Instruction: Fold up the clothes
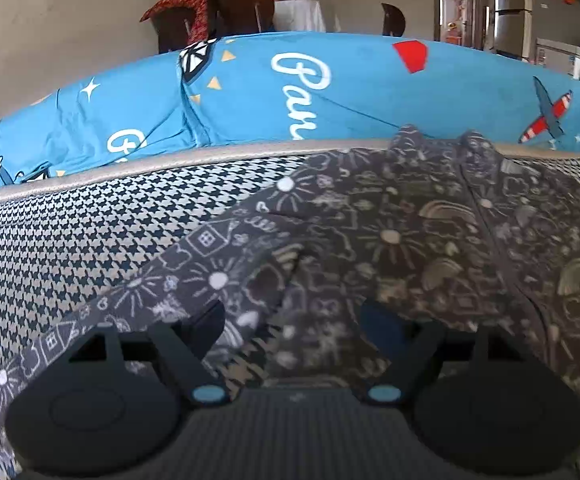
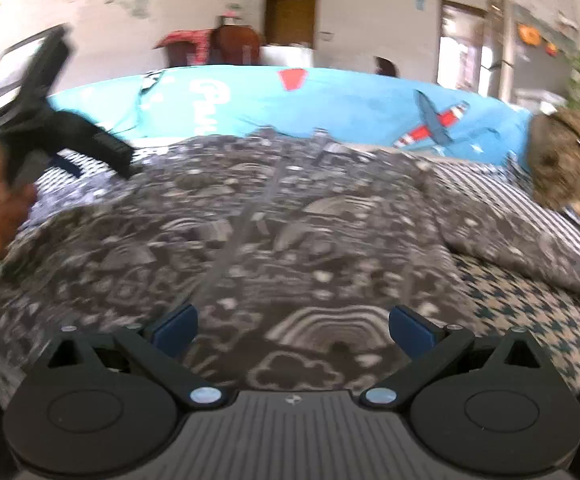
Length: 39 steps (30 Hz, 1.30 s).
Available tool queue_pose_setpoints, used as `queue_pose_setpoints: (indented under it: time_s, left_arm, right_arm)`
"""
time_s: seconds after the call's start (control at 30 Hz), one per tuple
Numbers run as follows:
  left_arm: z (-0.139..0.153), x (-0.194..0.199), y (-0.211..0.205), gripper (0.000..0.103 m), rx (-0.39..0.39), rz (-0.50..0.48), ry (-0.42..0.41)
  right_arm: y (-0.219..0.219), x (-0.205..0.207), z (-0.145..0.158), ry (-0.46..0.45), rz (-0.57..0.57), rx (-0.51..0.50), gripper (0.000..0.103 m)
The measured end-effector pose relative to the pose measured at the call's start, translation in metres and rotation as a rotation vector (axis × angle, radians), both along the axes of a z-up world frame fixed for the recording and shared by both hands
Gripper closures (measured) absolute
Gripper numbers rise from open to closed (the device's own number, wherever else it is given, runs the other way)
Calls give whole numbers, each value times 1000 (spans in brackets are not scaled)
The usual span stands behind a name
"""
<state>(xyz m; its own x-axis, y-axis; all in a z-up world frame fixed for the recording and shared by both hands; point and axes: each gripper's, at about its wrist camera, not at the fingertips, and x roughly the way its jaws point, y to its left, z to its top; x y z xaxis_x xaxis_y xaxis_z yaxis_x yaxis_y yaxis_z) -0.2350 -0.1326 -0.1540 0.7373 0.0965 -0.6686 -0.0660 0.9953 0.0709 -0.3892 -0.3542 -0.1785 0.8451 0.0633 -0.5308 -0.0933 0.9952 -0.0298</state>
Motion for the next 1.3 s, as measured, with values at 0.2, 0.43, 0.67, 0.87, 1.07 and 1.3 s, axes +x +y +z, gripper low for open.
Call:
queue_pose_setpoints:
  time_s: [0.2,0.43,0.67,0.87,1.07,1.3]
  left_arm:
    - [-8,-20,-15,18,-20,-18,24]
    - [-19,-39,-29,12,-19,-13,53]
    - [-35,-48,-44,2,63,-6,67]
    - [-40,-48,-35,0,7,35,74]
    - [-40,-50,-32,0,0,37,71]
    - [-40,-47,-33,0,-4,40,76]
  right_arm:
    - [-20,6,-3,49,-84,44,0]
    - [-24,8,-6,83,-77,42,1]
    - [-30,4,-5,77,-63,18,22]
    - [-48,1,2,70,-110,30,60]
    - [-82,7,17,44,-223,36,62]
    - [-150,21,36,36,-428,40,62]
